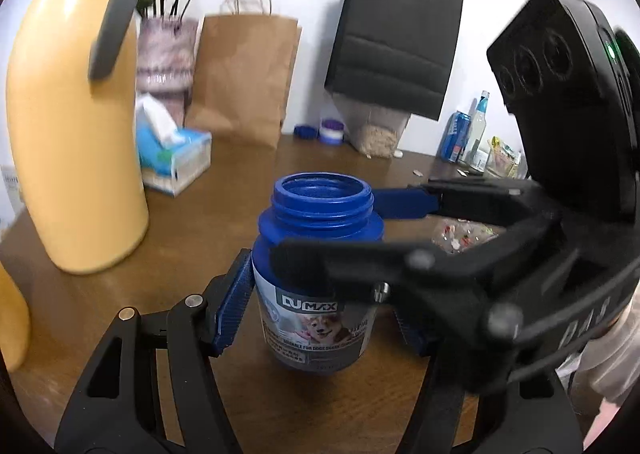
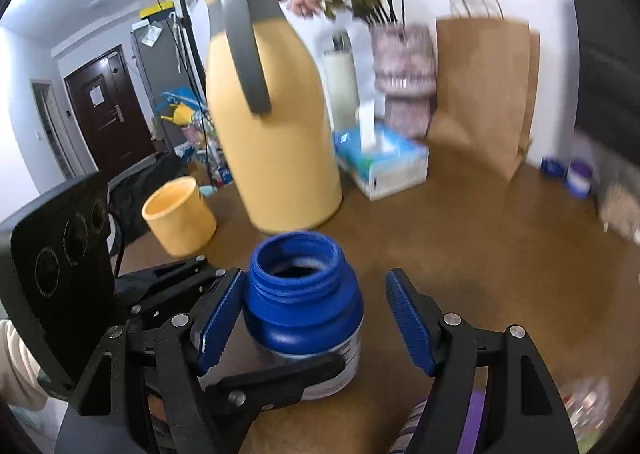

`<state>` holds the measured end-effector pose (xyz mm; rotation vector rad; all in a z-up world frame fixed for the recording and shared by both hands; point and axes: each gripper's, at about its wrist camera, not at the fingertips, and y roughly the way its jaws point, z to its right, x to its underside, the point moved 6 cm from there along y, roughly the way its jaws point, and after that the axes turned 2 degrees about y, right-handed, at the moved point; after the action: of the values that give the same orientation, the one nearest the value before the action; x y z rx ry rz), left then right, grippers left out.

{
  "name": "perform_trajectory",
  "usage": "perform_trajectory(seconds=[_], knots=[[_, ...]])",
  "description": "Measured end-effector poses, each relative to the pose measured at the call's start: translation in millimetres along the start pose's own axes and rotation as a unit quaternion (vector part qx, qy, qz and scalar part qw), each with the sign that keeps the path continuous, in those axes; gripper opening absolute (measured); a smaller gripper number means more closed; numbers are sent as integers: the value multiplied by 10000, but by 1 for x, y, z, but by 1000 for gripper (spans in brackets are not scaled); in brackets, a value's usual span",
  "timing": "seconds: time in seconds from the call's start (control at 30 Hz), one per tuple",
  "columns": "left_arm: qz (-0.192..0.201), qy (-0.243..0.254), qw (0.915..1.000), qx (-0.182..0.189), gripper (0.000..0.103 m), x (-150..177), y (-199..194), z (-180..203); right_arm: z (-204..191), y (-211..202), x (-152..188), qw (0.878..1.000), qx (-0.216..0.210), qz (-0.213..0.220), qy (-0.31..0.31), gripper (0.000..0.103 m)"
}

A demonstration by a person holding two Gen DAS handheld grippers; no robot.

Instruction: Flip cup upright

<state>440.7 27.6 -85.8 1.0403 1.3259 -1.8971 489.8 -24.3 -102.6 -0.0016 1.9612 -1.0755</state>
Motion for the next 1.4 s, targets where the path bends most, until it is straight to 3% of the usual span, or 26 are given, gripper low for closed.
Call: perform_trajectory(seconds=[0.13,0.17,0.27,0.4,0.53,0.63,0.73,0.87,1.1,1.17,1.23,1.27,1.4], knots=[[-115,88,9999,40,60,8,2,6,4,9,13,9998,-103,-130,130,73],[-175,106,9998,21,60,9,3,6,5,10,15,9996,-194,-120,184,68],[-307,104,9995,-36,60,12,5,6,6,10,19,9994,-210,25,276,68],[-507,236,9982,-195,61,16,10,10,6,10,24,9996,-95,102,254,68],[-770,159,9969,-92,61,24,11,11,8,9,25,9995,76,194,242,68],[-996,-3,9950,2,70,33,6,7,8,6,27,9993,243,248,163,68],[-990,51,9951,-53,76,39,-5,4,9,8,29,9995,209,100,231,69],[-903,203,9948,-435,82,39,-14,1,8,2,28,9993,162,97,336,84],[-596,278,9953,-706,85,30,-42,7,-6,-48,34,9981,542,182,218,84],[-545,228,9957,-714,90,30,-52,9,-5,-78,39,9961,750,330,340,84],[-437,218,9942,-959,101,29,-61,9,8,-106,53,9877,1420,270,594,84],[-351,183,9926,-1148,101,28,-67,7,18,-118,61,9813,1767,193,732,84],[-274,68,9908,-1327,101,27,-80,13,42,-155,98,9537,2811,18,1071,84]])
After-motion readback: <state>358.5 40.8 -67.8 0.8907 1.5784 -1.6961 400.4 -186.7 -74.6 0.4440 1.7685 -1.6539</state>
